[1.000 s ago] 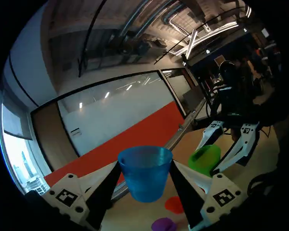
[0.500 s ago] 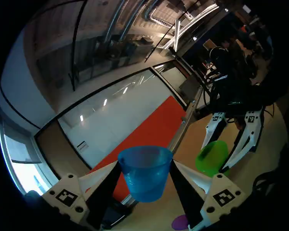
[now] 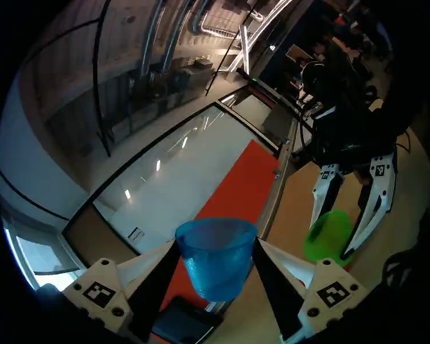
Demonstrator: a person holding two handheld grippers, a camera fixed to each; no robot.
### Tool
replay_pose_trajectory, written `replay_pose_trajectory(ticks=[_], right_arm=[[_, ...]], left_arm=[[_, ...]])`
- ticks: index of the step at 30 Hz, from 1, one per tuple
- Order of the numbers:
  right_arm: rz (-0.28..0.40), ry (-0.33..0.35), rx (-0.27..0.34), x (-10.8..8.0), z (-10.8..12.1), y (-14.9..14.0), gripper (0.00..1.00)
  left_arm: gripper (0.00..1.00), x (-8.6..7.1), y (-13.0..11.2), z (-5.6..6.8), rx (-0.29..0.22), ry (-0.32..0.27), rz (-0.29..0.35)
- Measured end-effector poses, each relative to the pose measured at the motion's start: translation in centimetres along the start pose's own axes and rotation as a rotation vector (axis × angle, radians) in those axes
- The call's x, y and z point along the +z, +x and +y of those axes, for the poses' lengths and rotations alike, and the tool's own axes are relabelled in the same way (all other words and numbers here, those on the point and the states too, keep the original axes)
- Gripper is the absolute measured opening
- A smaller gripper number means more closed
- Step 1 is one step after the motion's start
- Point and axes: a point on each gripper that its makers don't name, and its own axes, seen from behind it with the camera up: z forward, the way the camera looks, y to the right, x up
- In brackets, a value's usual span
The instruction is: Pour water
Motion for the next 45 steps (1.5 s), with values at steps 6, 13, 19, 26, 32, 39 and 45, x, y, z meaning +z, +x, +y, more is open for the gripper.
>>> replay_pose_trajectory(ticks=[6,13,19,26,32,39,45], right_arm=[[0.003,0.01,-0.002,0.2,-0.4,0.1,0.91],[0.003,0.017,-0.003,0.3,-0.6,0.1,0.91],[0.003,0.017,-0.003,0.2,-0.5,0.0,0.91],[0.006,0.018,-0.003,0.2,-0.5,0.0,0.91],[0.007,0.016,-0.006,0.2,-0.5,0.1,0.91],[0.01,0.013,-0.01,0.0,-0.4,0.2,0.91],[0.01,0.016,-0.013,0.0,-0.5,0.3,0.91]], left_arm=[[0.85,0.3,0.6,-0.4,0.048,0.002,0.004],[0.85,0.4,1.2,-0.6,0.089,0.006,0.011],[0.85,0.4,1.7,-0.8,0.127,0.01,0.018],[0.85,0.5,2.3,-0.8,0.171,0.013,0.025],[0.86,0.5,2.7,-0.8,0.212,0.02,0.031],[0.85,0.5,3.1,-0.9,0.252,0.03,0.037],[0.86,0.4,3.4,-0.8,0.284,0.034,0.042]])
